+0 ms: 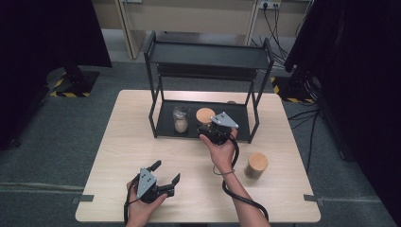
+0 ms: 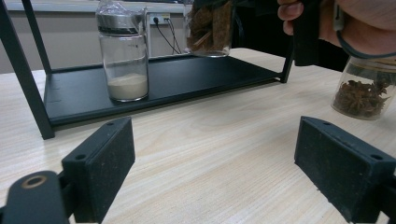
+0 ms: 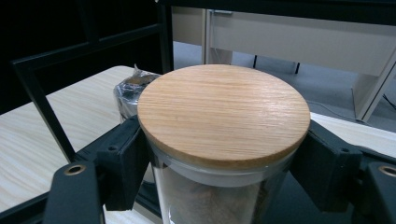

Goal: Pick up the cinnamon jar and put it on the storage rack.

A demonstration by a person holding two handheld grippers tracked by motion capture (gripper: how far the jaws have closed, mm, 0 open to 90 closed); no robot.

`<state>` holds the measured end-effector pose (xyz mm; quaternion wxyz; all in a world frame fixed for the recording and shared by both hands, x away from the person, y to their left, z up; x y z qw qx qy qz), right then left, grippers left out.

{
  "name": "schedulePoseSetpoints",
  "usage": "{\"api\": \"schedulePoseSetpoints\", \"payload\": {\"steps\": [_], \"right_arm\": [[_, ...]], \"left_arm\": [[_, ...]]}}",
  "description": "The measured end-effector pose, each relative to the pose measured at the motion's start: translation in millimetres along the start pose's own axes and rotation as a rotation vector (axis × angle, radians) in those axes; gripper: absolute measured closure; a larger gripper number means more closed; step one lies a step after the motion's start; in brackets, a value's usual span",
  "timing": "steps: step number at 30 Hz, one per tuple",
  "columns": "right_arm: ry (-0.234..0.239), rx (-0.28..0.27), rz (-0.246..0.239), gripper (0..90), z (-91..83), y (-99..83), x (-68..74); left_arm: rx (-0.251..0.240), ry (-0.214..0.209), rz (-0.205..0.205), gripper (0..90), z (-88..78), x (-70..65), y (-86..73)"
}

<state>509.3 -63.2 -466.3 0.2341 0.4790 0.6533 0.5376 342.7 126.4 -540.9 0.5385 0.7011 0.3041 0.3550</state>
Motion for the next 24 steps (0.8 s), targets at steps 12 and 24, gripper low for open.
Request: {"api": "schedulePoseSetpoints", "payload": {"steps": [12, 24], "right_arm": [[-0.014, 0.020, 0.008, 26.3, 13.6, -1.1, -2.7], [-0.033, 0.037, 0.014, 26.4, 28.4, -3.8, -6.1]], "left_arm": [[-0.001, -0.001, 0.003, 12.0, 0.0, -0.2, 0.1], [-0.001, -0.003, 0.004, 12.0, 0.0, -0.3, 0.1]]}}
Point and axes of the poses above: each handheld gripper's, and its own axes: z roughly forward along the jaws, y roughly out of its top, x roughly to its left, the point moved 5 cm from there along z, roughly forward along the jaws, and after that the axes turned 13 degrees about z, right-handed, at the moved point
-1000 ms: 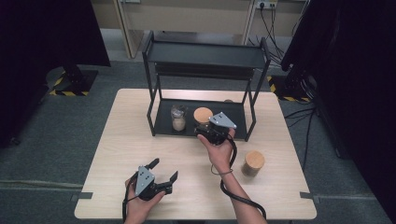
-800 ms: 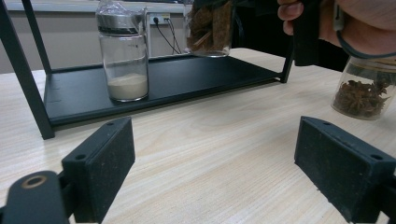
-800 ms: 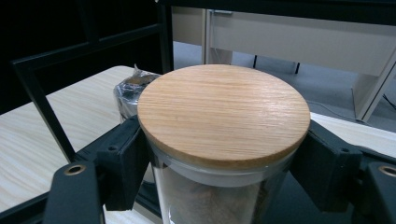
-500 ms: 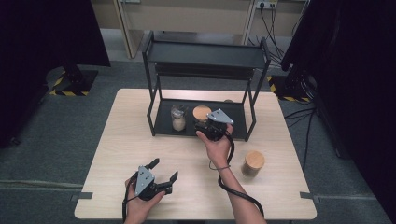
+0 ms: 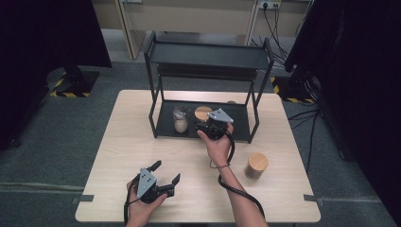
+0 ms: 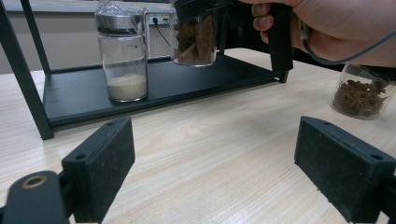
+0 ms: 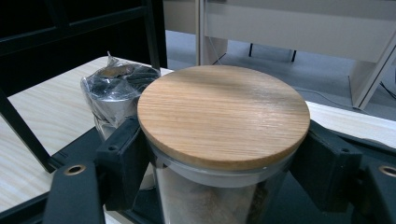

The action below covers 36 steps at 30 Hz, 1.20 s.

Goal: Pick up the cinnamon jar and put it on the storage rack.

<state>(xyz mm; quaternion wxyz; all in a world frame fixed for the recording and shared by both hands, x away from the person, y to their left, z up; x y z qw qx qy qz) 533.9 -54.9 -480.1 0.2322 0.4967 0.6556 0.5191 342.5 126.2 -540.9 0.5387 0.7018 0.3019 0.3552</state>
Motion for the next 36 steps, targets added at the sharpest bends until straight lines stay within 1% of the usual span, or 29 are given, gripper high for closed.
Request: {"api": "schedulePoseSetpoints", "payload": {"steps": [12, 19, 26, 31, 36], "right_arm": [[-0.014, 0.017, -0.006, 26.3, 13.6, -0.3, 1.7], [-0.022, 0.024, 0.004, 26.3, 18.9, -0.5, -0.2], [-0.039, 0.031, 0.014, 26.3, 24.6, 1.5, -5.3], [-0.049, 0.030, 0.034, 26.3, 26.8, 1.8, -10.3], [-0.060, 0.034, 0.040, 26.3, 28.8, 1.2, -14.5]], "left_arm": [[-0.001, -0.002, 0.003, 12.0, -0.2, 0.0, 0.0], [0.000, -0.002, 0.003, 11.9, -0.2, -0.2, 0.0], [0.001, -0.004, 0.006, 12.0, -0.2, -0.4, 0.0], [0.001, -0.004, 0.006, 11.9, -0.3, -0.4, 0.0], [0.002, -0.004, 0.005, 11.9, 0.0, -0.6, 0.1]]}}
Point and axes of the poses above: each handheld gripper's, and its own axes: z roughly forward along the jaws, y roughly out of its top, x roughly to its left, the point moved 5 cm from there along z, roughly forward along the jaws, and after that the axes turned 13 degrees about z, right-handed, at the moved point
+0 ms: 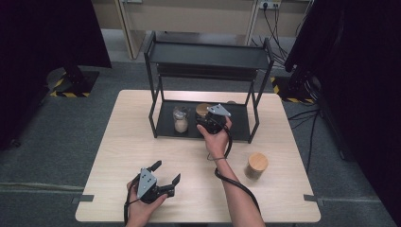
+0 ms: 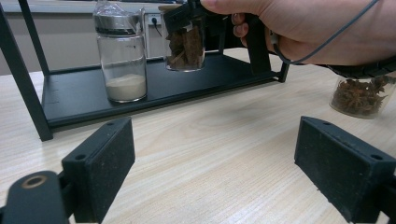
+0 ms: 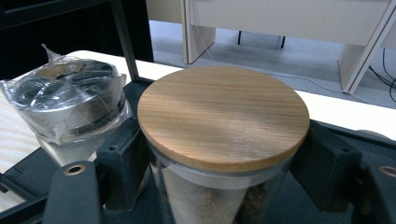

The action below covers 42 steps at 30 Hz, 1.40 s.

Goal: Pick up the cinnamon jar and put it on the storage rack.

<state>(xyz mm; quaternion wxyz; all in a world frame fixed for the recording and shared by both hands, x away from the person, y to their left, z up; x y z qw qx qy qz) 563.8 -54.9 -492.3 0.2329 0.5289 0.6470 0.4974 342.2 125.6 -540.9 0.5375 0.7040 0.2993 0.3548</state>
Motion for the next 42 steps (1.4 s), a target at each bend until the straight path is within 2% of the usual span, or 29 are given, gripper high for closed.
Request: {"api": "schedulePoseSetpoints", "payload": {"steps": [20, 42], "right_arm": [[-0.035, 0.023, 0.002, 26.4, 9.8, -7.4, -7.9], [-0.048, 0.031, -0.007, 26.3, 16.9, -15.2, -8.5]], "left_arm": [[-0.003, 0.001, 0.004, 11.9, -0.1, -0.2, 0.1], [-0.003, 0.000, 0.010, 11.9, -0.1, -0.8, 0.2]]}}
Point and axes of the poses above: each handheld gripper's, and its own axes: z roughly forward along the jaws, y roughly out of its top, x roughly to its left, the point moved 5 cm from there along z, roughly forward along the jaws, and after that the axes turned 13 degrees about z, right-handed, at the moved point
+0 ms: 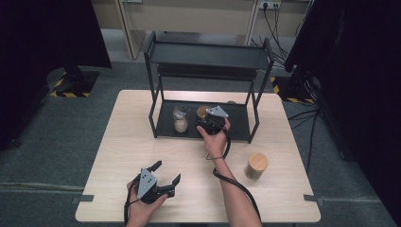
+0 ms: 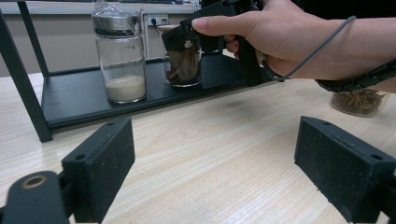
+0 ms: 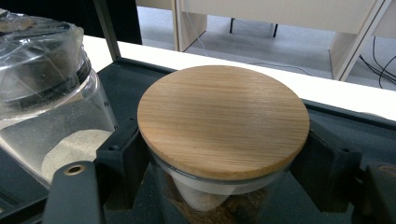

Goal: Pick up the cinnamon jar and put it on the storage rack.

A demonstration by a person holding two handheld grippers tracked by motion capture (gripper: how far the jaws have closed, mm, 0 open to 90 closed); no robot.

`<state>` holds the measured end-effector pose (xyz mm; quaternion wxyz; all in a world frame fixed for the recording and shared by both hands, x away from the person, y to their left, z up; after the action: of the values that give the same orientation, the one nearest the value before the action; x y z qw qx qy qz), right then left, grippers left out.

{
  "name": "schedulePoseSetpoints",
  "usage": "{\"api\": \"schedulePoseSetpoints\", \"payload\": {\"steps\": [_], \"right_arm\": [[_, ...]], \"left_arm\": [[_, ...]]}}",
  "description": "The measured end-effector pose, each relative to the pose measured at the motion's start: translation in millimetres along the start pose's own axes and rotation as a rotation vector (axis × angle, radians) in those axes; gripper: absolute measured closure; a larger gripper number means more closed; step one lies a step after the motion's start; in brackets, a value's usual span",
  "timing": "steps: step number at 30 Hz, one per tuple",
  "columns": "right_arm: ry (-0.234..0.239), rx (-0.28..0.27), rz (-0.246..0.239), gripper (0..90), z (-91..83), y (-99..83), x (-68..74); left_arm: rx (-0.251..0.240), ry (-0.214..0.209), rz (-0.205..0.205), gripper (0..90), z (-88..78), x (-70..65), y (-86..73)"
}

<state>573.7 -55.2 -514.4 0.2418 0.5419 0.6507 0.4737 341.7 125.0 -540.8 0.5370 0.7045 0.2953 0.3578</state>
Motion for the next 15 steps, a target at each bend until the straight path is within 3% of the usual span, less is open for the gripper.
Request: {"api": "schedulePoseSetpoints", "payload": {"steps": [8, 15], "right_arm": [[-0.005, -0.011, -0.021, 26.2, -0.2, -3.8, 1.5], [-0.003, -0.013, -0.011, 26.0, -0.7, -4.8, 1.3]], "left_arm": [[0.000, 0.000, 0.002, 11.9, -0.1, -0.1, 0.0], [0.000, 0.000, 0.003, 11.9, -0.1, -0.2, 0.0]]}}
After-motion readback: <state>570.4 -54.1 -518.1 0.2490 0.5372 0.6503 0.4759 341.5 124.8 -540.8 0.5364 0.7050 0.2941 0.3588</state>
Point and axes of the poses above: each handheld gripper's, and its own axes: z roughly forward along the jaws, y roughly out of its top, x roughly to its left, the point moved 5 cm from there along z, roughly forward along the jaws, and after that the axes turned 13 degrees about z, right-handed, at the moved point
